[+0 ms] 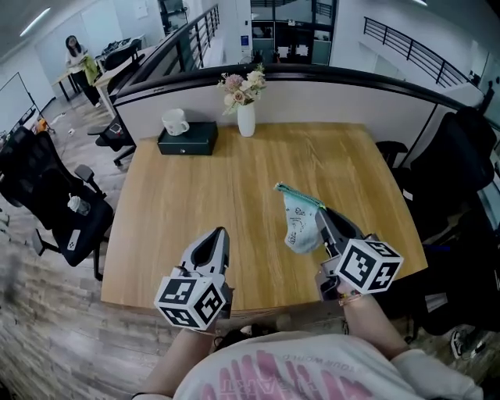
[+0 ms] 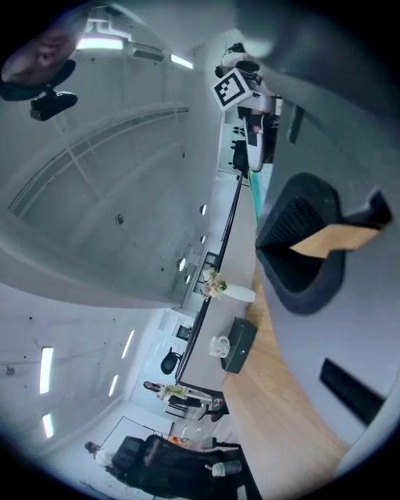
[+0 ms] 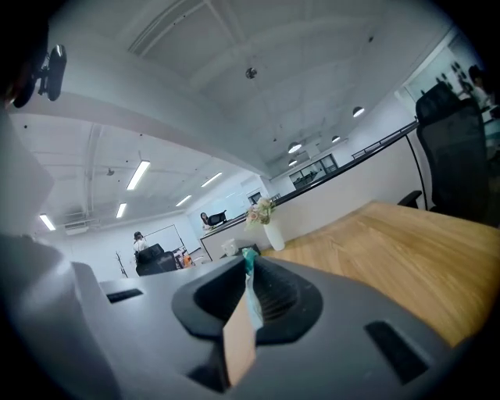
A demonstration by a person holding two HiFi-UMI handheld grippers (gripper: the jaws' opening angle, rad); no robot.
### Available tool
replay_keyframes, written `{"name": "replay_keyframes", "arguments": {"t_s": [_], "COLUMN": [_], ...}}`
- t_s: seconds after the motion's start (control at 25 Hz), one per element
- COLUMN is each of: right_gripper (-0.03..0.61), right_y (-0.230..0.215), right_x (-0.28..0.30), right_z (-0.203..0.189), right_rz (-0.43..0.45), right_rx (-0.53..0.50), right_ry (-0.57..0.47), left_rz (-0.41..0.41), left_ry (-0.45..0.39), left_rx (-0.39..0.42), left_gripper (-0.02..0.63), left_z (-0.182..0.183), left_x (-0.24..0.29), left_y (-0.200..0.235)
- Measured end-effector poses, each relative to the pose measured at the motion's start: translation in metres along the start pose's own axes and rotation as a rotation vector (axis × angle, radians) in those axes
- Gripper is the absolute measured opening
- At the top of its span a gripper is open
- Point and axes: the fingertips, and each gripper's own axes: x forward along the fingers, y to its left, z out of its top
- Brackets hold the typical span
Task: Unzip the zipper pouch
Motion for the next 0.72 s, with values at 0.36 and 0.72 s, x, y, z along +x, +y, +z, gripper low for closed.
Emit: {"name": "replay_keyframes", "arguments": {"t_s": [0.36, 0.72], "right_gripper": [0.031, 0.031], "right_y": [-0.036, -0.045], "right_x": [-0.045, -0.078], "right_z": [-0.009, -0.017], "right_rz": [0.003, 0.010], "right_rx": [0.014, -0.013], "right_ry": [0.004, 0.028], "left_rz": [0.057, 0.069], "left_ry": [0.011, 0.007], "left_rx": [-0.010, -0.025], "left_gripper": [0.002, 0.002], "left_z": [-0.026, -0.040], "left_x": [-0.017, -0.038], "left_y": [-0.044, -0.075]}}
